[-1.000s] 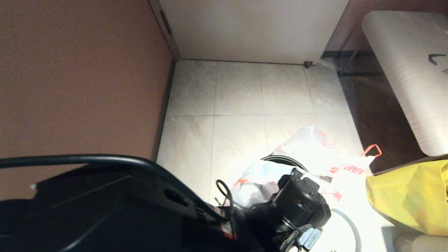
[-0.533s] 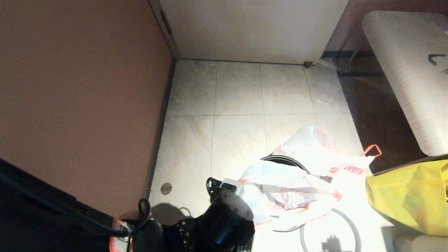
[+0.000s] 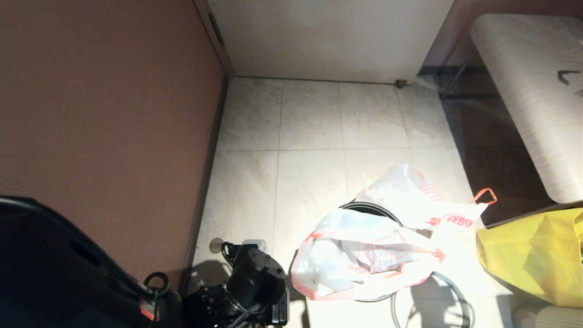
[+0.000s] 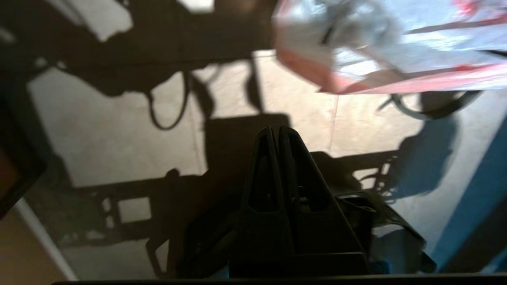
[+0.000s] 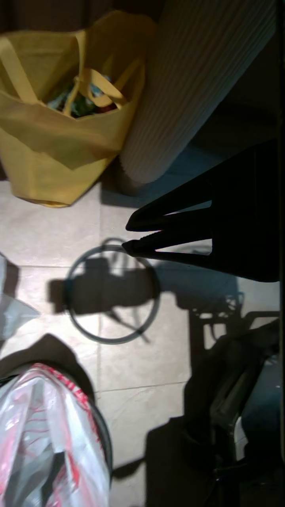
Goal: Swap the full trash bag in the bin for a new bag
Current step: Put the new garbage bag on the trash can
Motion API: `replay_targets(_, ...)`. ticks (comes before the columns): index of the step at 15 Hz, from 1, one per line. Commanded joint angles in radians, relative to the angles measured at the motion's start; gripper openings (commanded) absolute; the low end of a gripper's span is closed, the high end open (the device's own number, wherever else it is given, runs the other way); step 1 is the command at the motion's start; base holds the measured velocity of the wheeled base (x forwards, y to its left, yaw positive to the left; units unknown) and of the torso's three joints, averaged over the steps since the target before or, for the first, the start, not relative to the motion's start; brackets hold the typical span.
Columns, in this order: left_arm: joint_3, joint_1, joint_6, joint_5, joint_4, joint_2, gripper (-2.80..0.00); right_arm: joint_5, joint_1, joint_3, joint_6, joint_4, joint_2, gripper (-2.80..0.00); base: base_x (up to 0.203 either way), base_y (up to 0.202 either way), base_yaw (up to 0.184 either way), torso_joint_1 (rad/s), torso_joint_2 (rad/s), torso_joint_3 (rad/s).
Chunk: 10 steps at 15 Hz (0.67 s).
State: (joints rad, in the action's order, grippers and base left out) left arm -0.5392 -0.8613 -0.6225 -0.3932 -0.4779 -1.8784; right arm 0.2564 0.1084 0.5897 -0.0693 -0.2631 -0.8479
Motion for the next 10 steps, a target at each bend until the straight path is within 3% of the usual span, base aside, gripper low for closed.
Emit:
replay_targets(1,0.060,0.041,-0.004,0.003,-0.085,-0.047,-2.80,0.064,0.097,0.008,0.059,0.001,-0.201,-2.80,0.000,0.000,0.000,0.000,0.00,0.000)
replay_targets(3,0.119,0.045,0.025,-0.010,-0.201,-0.050,-2.80,0.137,0.219,0.035,0.255,0.008,-0.368,-2.80,0.000,0.000,0.000,0.000,0.00,0.000)
replay_targets(5,0.132,0.045,0.108,-0.100,-0.224,0.034,-2.80,0.160,0.294,0.093,0.523,0.009,-0.553,-2.80,0.000,0.000,0.000,0.000,0.00,0.000)
replay_targets(6,0.134,0.046,0.165,-0.131,-0.213,0.088,-2.80,0.151,0.322,0.114,0.645,0.010,-0.636,0.00,0.000,0.000,0.000,0.000,0.00,0.000)
replay_targets(8,0.129,0.061,0.212,-0.184,-0.124,0.116,-2.80,0.063,0.353,0.145,0.833,0.028,-0.740,0.00,0.000,0.000,0.000,0.000,0.00,0.000)
replay_targets(10,0.125,0.088,0.215,-0.216,-0.122,0.102,-2.80,0.000,0.352,0.156,0.892,0.173,-0.790,0.00,0.000,0.000,0.000,0.000,0.00,0.000)
